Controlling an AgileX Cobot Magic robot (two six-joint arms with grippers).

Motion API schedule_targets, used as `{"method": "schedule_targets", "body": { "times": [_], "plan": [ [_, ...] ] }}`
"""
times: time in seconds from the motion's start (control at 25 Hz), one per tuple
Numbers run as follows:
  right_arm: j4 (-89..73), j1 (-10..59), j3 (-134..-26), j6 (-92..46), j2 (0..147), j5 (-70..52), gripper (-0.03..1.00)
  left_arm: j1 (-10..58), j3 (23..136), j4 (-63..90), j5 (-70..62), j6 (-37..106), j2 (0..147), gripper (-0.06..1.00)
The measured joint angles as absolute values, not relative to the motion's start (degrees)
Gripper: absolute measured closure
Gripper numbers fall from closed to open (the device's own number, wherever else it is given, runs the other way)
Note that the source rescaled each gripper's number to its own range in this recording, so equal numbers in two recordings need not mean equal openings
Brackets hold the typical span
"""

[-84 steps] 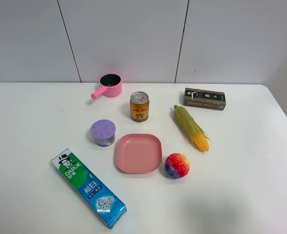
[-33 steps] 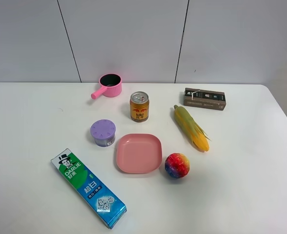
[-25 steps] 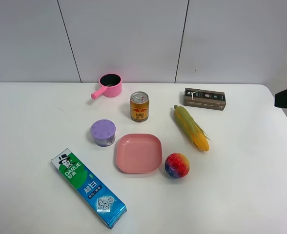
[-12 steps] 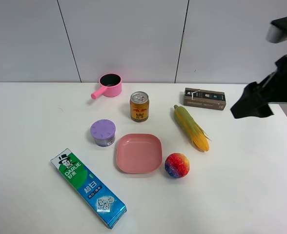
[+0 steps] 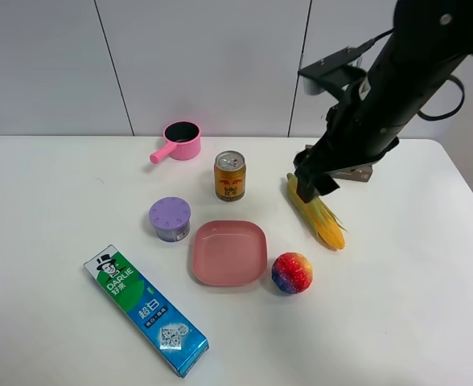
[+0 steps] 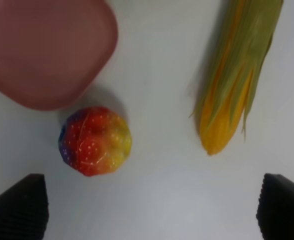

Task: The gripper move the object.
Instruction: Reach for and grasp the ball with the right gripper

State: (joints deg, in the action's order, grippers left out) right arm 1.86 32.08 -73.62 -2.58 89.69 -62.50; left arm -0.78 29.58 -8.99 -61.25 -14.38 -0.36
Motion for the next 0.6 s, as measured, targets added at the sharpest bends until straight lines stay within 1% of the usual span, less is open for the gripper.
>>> {"method": "schedule_targets", "body": {
  "times": [0.2,0.32,0.4,0.52,0.6],
  "plan": [
    [-0.84,32.08,-73.62,0.0,95.68,-64.42,0.11,-0.78,29.58,-8.99,-61.25,-14.38,-0.36,-0.06],
    [-2.0,33.59,-73.62,0.0,98.01,-63.89,0.11,-0.78,29.58,-8.99,-61.25,-14.38,-0.36,-0.06],
    [-0.36,35.76,-73.62,0.0,99.36,-62.99,0.15,-0.78,29.58,-8.99,-61.25,-14.38,-0.36,-0.06],
    [4.38,39.55,-73.62,1.55,101.22,-62.24,0.25,-0.78,29.58,-8.99,-61.25,-14.38,-0.36,-0.06],
    [5.63,40.98,-73.62,2.29,101.97,-61.31,0.28,-0.78,29.58,-8.99,-61.25,-14.38,-0.36,-0.06]
  ]
}}
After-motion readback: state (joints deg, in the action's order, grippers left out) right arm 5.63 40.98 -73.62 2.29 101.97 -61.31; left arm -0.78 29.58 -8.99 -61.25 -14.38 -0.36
